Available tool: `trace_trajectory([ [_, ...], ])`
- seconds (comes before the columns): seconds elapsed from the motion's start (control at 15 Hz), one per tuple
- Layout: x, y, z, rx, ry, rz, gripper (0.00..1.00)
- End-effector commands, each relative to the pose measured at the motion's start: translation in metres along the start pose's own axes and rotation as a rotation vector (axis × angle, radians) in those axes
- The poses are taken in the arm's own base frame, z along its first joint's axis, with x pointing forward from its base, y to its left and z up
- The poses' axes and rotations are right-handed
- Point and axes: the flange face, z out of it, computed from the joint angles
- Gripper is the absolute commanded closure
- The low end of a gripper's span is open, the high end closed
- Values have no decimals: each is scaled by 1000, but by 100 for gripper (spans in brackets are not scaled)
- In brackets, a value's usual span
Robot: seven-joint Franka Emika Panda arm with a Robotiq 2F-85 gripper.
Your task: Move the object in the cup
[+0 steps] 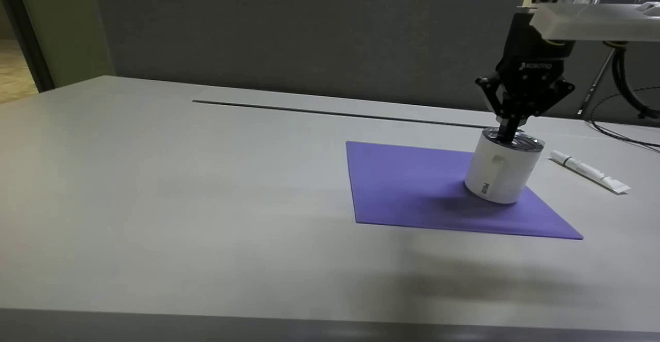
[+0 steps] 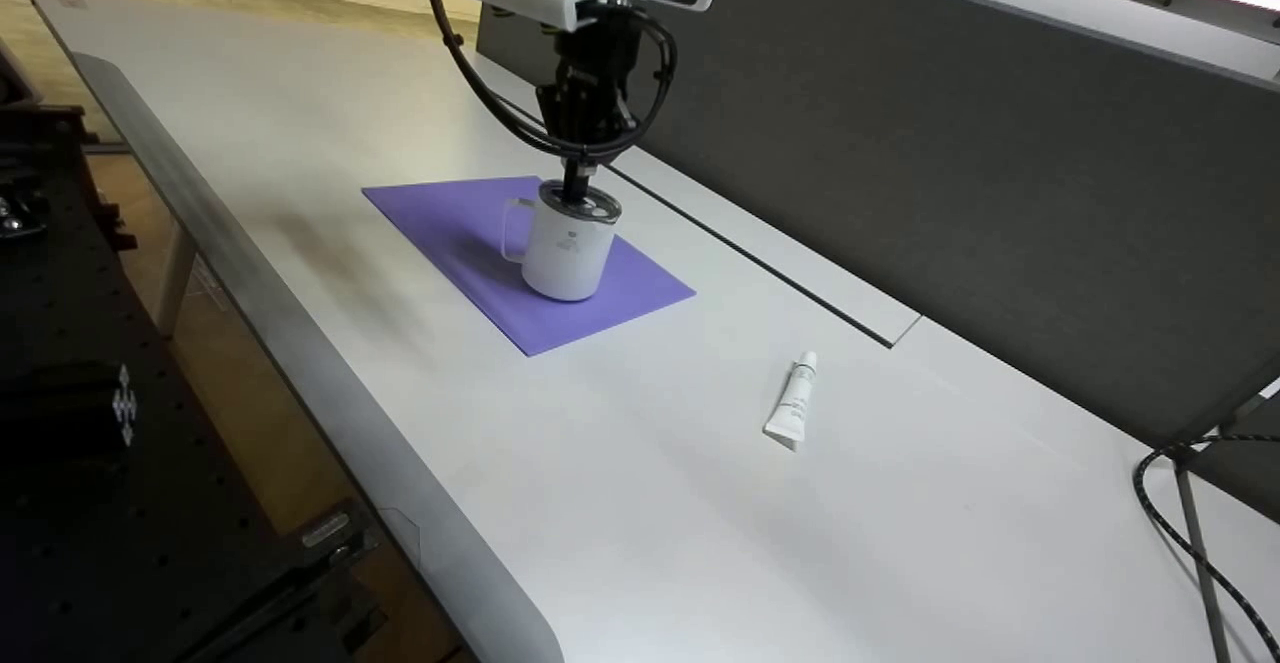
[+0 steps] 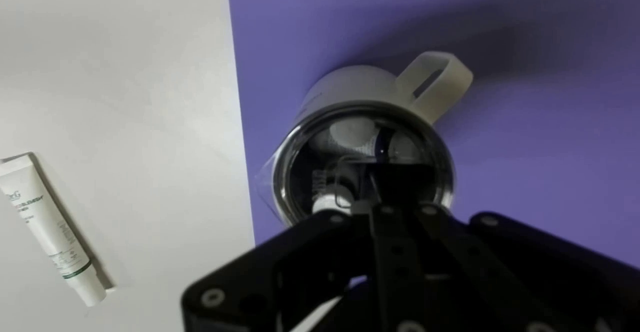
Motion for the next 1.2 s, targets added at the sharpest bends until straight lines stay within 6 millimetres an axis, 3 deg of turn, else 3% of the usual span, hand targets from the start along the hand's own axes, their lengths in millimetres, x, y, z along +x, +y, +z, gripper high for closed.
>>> trace_trajectory([
  [0.0,3,1,3,11,17,16,100],
  [0.6,7,0,21,-73,-57,-56,100],
  [1.13,5,-6,25,-160,-75,-148,100],
])
